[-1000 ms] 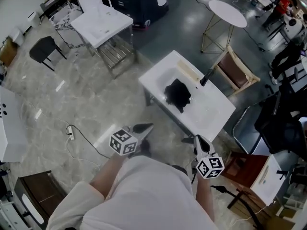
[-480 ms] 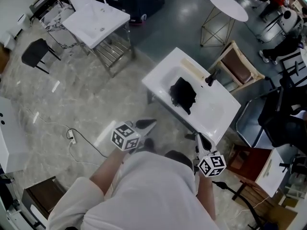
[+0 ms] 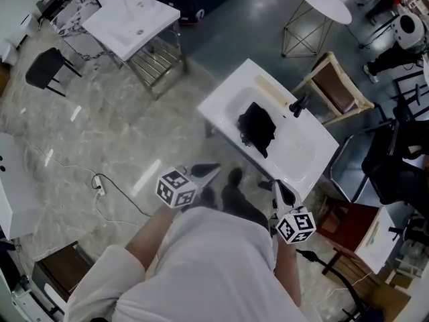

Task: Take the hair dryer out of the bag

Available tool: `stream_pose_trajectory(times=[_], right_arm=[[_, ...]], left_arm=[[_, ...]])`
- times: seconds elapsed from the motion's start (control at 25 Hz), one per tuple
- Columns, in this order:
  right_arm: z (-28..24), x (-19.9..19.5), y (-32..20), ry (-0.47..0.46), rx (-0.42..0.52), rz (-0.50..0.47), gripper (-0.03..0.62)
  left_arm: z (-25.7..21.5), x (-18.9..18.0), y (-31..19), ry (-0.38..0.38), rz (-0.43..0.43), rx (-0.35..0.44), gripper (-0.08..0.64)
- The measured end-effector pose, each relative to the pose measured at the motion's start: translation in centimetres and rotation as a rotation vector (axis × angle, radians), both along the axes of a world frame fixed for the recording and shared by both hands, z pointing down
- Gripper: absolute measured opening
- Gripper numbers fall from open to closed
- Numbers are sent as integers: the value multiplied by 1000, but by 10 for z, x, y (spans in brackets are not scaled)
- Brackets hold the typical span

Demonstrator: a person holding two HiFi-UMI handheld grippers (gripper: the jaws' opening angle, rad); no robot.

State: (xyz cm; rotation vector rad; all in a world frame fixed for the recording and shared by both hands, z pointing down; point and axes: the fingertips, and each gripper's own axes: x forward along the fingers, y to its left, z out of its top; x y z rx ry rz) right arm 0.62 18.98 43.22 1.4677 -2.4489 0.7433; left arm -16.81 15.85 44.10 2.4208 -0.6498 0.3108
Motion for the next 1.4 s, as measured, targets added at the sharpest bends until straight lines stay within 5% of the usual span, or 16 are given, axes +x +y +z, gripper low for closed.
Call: stream_pose_trajectory(times=[0.56, 1.16, 1.4], right_arm=[[44, 24, -92, 33, -48, -98, 4], [164, 15, -176, 46, -280, -341, 34], [218, -2, -178, 134, -383, -505, 84]], left_arm=[[18, 30, -69, -17, -69, -37, -2], [99, 79, -141, -124, -103, -134, -2], [114, 93, -159, -155, -128, -154, -2]])
